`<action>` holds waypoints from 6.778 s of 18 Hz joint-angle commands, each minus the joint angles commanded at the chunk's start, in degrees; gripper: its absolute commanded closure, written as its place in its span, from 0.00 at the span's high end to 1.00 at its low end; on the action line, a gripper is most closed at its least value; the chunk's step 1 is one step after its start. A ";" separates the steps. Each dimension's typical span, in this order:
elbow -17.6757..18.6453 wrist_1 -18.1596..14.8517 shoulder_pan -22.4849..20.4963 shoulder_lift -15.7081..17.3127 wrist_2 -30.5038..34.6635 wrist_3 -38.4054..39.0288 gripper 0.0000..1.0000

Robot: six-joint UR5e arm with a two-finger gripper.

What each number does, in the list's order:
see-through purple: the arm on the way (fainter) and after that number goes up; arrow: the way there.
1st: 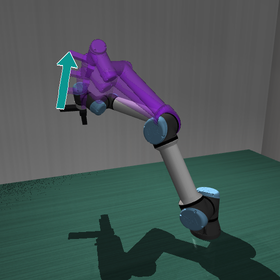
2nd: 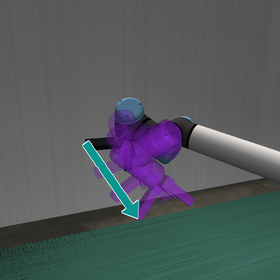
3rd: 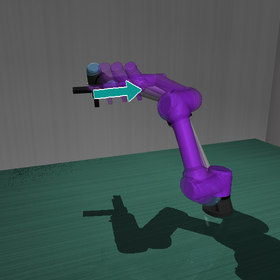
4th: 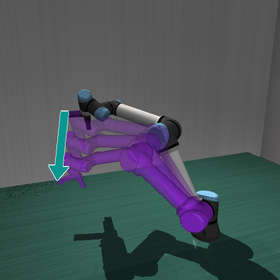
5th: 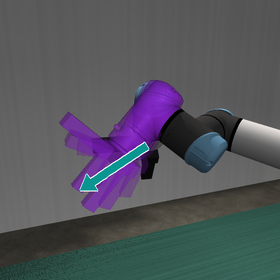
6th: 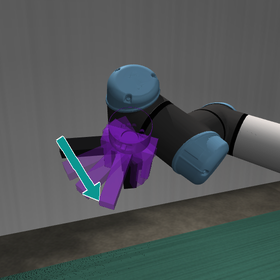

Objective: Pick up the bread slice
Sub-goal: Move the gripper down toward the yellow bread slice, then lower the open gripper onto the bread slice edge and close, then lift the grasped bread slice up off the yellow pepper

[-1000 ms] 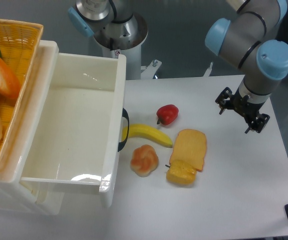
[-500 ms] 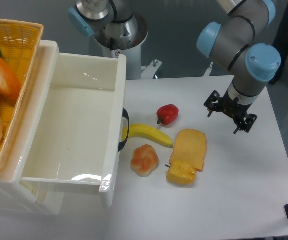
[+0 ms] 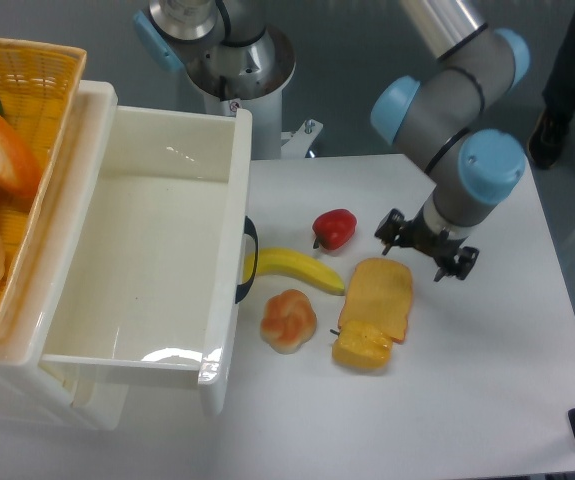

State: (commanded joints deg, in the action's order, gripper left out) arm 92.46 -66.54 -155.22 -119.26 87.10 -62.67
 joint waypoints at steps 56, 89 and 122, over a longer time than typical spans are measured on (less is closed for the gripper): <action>0.79 0.18 -0.79 -0.53 -0.18 1.23 1.00; -1.32 0.27 -1.49 -2.55 -0.18 1.23 1.00; -1.22 1.85 -2.02 -1.42 -0.62 1.50 0.00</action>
State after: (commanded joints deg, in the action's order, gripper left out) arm 91.24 -64.69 -157.24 -120.68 86.48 -61.17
